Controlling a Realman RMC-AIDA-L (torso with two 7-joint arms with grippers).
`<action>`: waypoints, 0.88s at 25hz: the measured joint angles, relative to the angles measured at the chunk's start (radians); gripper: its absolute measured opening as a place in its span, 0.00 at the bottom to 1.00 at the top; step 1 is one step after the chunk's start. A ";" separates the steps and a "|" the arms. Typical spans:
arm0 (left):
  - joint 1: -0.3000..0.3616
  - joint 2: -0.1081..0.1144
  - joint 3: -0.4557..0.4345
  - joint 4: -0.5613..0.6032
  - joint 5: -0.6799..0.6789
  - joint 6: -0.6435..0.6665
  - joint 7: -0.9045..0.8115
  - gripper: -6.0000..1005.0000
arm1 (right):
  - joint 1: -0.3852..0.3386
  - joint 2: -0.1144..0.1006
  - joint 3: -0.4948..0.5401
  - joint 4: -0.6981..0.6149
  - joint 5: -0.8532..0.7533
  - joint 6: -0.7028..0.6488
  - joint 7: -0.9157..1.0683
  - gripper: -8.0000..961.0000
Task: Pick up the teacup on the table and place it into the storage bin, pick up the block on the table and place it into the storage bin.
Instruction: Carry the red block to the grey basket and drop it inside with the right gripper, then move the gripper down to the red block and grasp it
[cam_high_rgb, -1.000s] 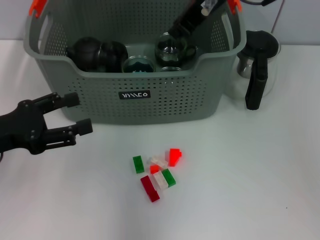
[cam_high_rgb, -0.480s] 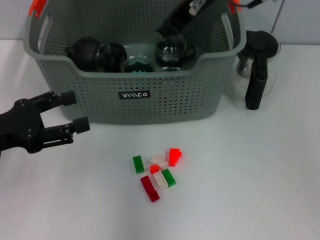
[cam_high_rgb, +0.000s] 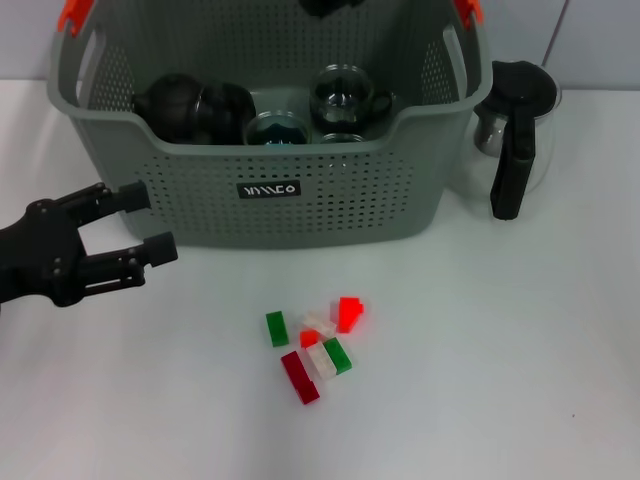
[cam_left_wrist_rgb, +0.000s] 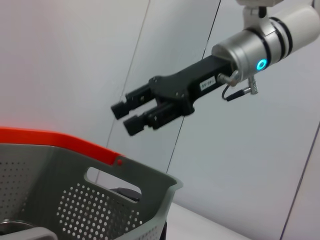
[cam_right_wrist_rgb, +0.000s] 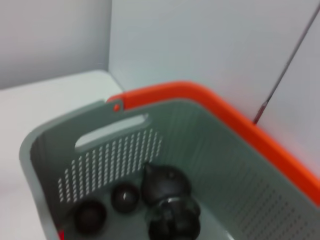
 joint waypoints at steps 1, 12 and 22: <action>0.000 -0.001 0.000 0.000 0.000 -0.003 0.002 0.88 | -0.015 0.000 0.000 -0.031 0.010 -0.004 0.001 0.56; 0.003 0.000 0.000 0.001 0.006 0.003 0.001 0.88 | -0.158 -0.007 0.091 -0.295 0.298 -0.209 -0.008 0.91; 0.016 -0.005 0.008 0.005 0.010 0.007 0.013 0.88 | -0.310 -0.026 0.199 -0.297 0.547 -0.350 -0.097 0.92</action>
